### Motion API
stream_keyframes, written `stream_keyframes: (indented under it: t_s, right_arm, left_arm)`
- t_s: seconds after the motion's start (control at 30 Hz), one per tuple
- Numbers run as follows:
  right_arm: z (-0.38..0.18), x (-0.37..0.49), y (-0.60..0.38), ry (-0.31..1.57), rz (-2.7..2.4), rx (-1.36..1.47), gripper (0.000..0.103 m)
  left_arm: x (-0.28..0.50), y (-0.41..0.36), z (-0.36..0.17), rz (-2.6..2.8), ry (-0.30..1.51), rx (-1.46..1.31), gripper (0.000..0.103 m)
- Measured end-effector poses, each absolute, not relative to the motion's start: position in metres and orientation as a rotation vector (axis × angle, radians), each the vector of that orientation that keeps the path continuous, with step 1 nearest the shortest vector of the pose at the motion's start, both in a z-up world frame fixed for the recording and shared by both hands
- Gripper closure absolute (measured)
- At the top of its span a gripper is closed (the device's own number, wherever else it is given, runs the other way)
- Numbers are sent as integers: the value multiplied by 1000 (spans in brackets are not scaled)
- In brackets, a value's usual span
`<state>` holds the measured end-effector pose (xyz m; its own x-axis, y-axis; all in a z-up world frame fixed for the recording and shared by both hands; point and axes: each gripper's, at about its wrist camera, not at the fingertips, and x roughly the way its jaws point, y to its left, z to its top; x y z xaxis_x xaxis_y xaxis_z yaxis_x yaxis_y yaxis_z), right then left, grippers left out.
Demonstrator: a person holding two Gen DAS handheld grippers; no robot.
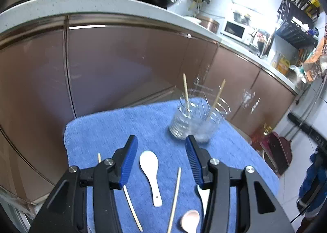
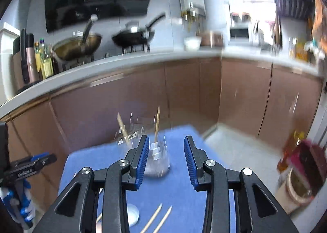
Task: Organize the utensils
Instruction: 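Grasp another wooden chopstick with the left tool while the right tool grasps one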
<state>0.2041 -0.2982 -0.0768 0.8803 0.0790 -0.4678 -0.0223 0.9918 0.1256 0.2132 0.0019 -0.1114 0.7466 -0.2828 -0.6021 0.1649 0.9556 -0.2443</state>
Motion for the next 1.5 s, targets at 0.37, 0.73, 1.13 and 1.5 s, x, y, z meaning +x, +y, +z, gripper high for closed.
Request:
stream_keyframes:
  t_s: [0.37, 0.73, 1.13, 1.5]
  right_arm:
    - [-213, 256, -293, 1024, 219, 430, 85]
    - [-274, 300, -286, 1198, 147, 409, 87]
    - [-294, 323, -263, 1258, 124, 331, 86]
    - [-296, 321, -230, 1227, 57, 279, 94]
  left_arm:
    - [247, -41, -169, -423, 1034, -168, 57]
    - [296, -83, -228, -445, 1218, -79, 61]
    - [324, -98, -266, -381, 1306, -13, 84]
    - [307, -105, -268, -347, 1250, 77, 98]
